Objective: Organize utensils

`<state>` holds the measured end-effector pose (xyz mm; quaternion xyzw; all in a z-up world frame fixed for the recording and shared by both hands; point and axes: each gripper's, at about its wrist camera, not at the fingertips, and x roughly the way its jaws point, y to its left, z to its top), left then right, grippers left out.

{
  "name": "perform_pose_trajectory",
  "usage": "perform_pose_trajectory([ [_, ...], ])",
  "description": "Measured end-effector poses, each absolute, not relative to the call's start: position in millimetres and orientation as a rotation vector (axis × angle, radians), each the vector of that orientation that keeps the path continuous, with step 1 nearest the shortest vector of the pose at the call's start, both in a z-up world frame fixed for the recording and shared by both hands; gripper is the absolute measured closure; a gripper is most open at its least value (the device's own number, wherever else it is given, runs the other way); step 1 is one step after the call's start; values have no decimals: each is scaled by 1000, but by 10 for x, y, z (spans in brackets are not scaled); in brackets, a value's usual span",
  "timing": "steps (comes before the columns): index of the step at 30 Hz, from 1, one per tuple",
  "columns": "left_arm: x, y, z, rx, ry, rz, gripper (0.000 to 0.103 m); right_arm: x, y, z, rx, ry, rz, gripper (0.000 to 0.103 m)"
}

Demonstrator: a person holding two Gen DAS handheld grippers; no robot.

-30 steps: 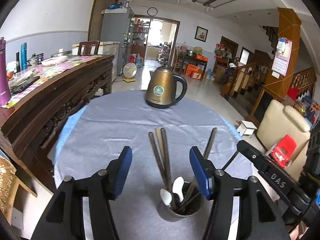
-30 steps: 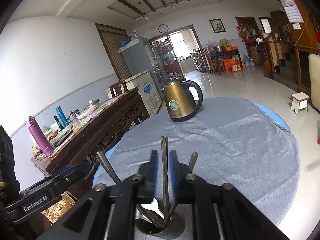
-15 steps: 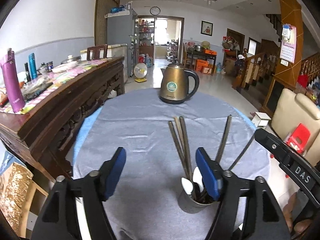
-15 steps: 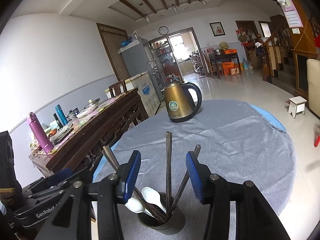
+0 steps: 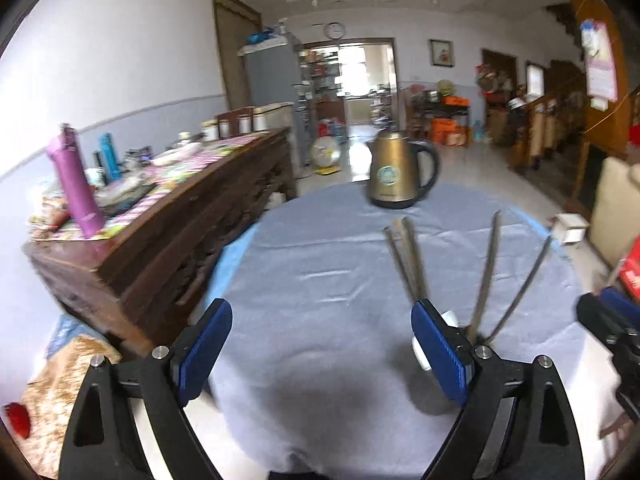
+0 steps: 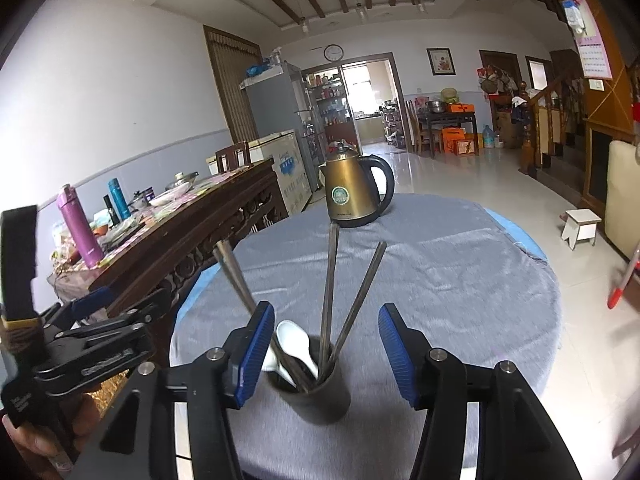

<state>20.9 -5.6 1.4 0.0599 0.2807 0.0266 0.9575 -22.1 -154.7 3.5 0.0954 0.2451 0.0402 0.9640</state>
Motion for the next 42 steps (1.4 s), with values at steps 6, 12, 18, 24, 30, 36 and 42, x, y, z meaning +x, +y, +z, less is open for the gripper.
perform_pose_trajectory([
  [6, 14, -95, -26, 192, 594, 67, 12, -449, -1556, 49, 189, 493, 60, 42],
  [12, -95, -43, 69, 151, 580, 76, 12, -514, -1611, 42, 219, 514, 36, 41],
  [18, -196, -95, 94, 173, 547, 70, 12, -494, -1605, -29, 262, 553, 30, 40],
  [24, -205, -164, 67, 193, 552, 49, 12, -521, -1533, -70, 248, 568, 17, 40],
  [30, -214, -135, 65, 164, 562, 38, 12, -539, -1469, -84, 223, 570, 4, 39],
  [36, -202, -91, 46, 145, 574, 38, 12, -556, -1387, -64, 188, 558, -13, 39],
  [42, -187, -52, 34, 128, 585, 17, 12, -527, -1305, -51, 167, 568, -18, 38],
])
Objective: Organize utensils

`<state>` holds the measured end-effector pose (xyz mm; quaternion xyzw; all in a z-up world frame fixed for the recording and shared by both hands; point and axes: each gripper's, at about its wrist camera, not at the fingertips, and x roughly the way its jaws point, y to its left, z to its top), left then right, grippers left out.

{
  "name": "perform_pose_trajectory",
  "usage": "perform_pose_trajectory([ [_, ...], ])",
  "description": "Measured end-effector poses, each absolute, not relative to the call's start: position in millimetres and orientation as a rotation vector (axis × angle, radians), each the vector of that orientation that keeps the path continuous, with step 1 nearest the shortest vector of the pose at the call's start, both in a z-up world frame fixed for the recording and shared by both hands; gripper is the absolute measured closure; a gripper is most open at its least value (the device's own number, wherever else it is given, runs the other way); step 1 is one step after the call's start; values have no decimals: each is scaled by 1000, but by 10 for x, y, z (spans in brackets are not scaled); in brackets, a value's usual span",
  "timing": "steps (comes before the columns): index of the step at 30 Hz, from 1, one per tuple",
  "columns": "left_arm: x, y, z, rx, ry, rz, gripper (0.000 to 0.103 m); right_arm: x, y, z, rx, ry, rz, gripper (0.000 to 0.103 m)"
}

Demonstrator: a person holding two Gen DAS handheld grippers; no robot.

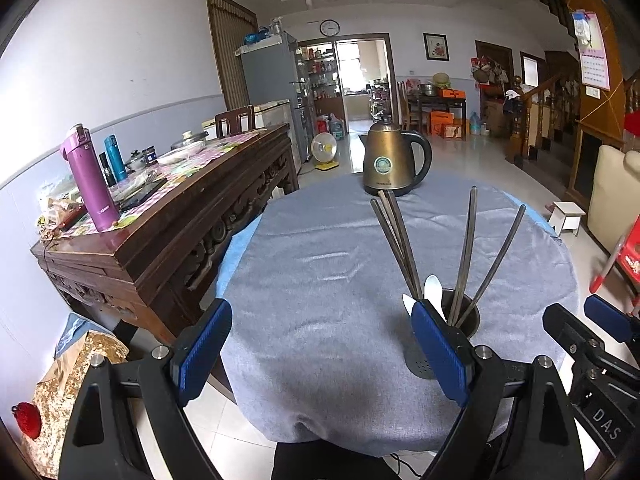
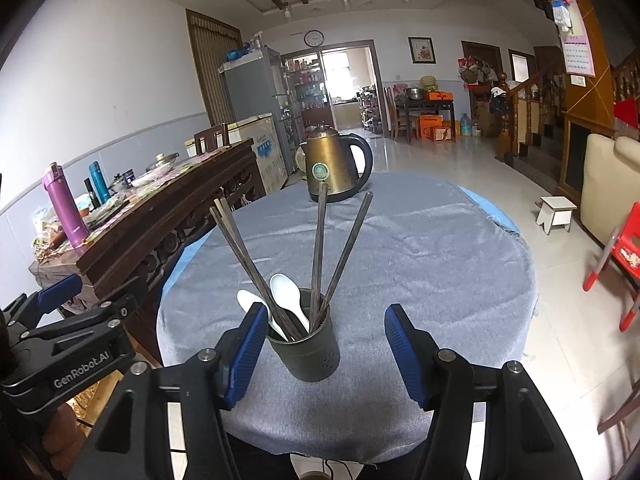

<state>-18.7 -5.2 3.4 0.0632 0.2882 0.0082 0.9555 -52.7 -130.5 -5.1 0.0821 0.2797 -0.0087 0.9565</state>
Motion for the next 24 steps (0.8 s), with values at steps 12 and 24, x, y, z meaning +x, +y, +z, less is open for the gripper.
perform_pose_trajectory([
  [12, -153, -15, -19, 102, 606, 4, 12, -504, -1325, -8, 154, 561, -44, 38],
  [24, -153, 66, -35, 77, 612, 3, 12, -506, -1253, 31, 120, 550, -57, 37],
])
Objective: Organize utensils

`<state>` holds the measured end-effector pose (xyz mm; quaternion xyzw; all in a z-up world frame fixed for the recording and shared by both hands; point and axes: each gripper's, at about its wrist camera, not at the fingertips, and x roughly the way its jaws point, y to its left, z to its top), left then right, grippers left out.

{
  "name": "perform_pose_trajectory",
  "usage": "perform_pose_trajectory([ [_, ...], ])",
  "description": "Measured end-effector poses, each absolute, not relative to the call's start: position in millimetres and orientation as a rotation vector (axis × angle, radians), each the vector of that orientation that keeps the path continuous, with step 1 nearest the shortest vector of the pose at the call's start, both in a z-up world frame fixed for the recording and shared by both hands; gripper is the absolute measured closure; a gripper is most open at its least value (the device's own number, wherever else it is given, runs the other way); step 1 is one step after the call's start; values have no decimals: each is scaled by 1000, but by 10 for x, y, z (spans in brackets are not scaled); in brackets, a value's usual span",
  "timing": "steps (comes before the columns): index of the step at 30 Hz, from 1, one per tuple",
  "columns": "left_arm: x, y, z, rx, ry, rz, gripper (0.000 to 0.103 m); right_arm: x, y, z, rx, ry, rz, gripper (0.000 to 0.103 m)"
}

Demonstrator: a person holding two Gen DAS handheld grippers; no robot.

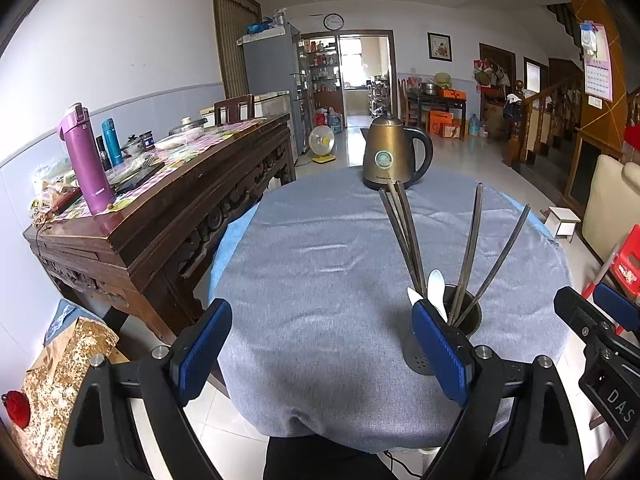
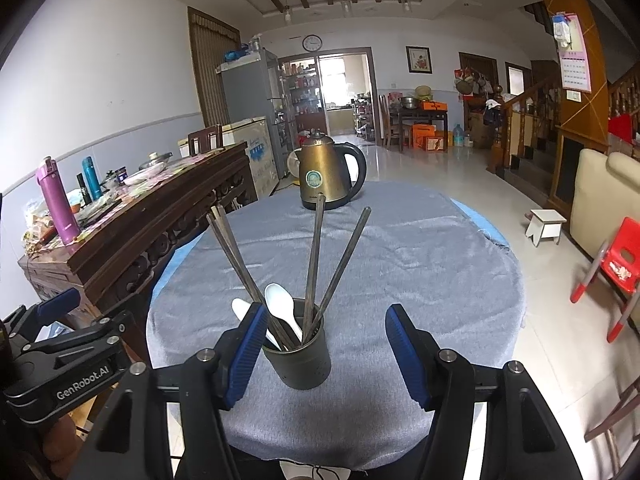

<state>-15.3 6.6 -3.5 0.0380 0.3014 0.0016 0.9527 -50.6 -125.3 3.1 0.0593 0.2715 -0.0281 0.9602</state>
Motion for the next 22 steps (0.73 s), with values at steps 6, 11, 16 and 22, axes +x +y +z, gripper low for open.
perform_pose_trajectory([
  [6, -131, 114, -47, 67, 619, 5, 12, -466, -1194, 28, 109, 558, -50, 37],
  [11, -107, 158, -75, 58, 626, 13, 12, -432, -1153, 10, 101, 563, -42, 37],
  [16, -41, 184, -135, 54, 634, 18, 12, -366, -1146, -48, 104, 579, -37, 37],
  [22, 165, 196, -289, 41, 675, 15, 12, -244, -1257, -177, 123, 613, -62, 37],
])
